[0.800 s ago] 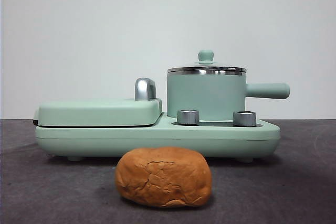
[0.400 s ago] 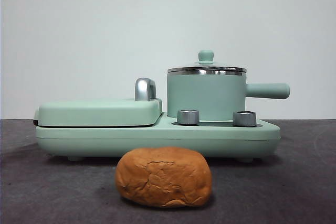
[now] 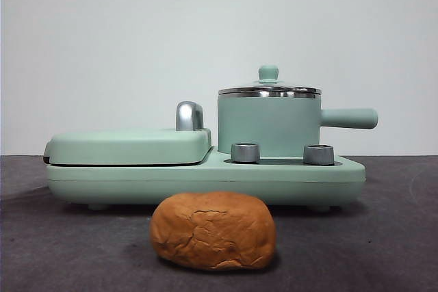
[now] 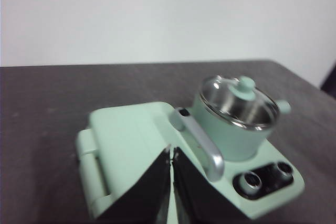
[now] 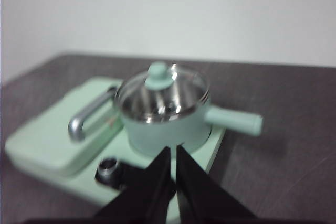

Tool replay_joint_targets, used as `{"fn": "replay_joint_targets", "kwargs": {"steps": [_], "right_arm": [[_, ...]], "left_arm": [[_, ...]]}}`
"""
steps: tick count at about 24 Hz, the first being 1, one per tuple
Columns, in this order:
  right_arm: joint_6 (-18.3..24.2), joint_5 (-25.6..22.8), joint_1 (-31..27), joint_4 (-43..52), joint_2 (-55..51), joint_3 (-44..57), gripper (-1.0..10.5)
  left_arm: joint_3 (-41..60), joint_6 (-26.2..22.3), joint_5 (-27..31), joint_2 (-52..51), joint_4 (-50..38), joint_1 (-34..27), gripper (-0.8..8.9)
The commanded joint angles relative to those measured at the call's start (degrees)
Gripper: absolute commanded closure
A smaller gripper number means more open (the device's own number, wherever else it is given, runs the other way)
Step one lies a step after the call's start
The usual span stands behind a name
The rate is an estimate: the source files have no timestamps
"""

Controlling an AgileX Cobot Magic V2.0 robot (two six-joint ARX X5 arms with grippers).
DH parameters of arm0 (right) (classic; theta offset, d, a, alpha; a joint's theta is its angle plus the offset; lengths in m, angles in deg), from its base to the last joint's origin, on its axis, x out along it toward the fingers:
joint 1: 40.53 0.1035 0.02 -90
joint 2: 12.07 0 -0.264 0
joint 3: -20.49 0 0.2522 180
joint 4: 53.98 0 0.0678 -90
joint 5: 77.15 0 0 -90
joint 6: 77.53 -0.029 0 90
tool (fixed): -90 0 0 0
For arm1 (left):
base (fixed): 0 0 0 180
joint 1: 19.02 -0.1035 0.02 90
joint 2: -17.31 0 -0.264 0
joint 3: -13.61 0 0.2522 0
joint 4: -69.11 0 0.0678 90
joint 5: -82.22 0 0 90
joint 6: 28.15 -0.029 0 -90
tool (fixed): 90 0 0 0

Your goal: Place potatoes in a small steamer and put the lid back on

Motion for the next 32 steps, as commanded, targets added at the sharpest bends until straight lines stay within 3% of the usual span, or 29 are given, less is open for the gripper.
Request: {"fn": "replay_joint_targets", "kwargs": {"steps": [1, 6, 13, 15, 18, 20, 23, 26, 32], "right_arm": [[8.7, 1.7, 0.1, -3.2, 6.1, -3.6, 9.3], [16.5, 2.8, 1.1, -6.6, 14.9, -8.6, 9.3], [24.9, 2.4, 4.4, -7.8, 22.4, -12.7, 9.3], [28.2, 1.1, 5.8, -8.1, 23.3, -12.8, 9.3], [32.7, -1.5, 7.8, -9.2, 23.6, -12.8, 9.3], [35.6, -2.3, 9.2, -10.2, 23.6, -12.8, 9.1], [36.6, -2.3, 10.7, -10.5, 23.6, -12.8, 7.6], [36.6, -3.0, 11.5, -10.5, 23.6, -12.8, 7.0], [33.6, -3.2, 11.7, -10.2, 23.6, -12.8, 7.0]], "left_arm": [[-3.0, -5.5, -0.8, 3.5, 0.5, 1.5, 8.05], [-6.7, -14.2, -0.8, 9.6, 2.8, 5.7, 8.07], [-9.3, -30.4, -0.7, 16.1, 4.5, 11.9, 8.07], [-9.3, -36.8, -0.6, 17.0, 4.9, 13.1, 8.07], [-9.3, -42.5, -0.4, 17.5, 5.1, 14.2, 8.07], [-9.3, -43.3, -0.4, 17.5, 4.7, 14.8, 7.97], [-9.3, -43.2, -0.5, 17.5, 4.2, 15.1, 6.43], [-9.3, -42.8, -0.5, 17.5, 4.2, 15.2, 5.28], [-9.3, -38.5, -0.4, 17.6, 4.0, 16.0, 5.35]]}}
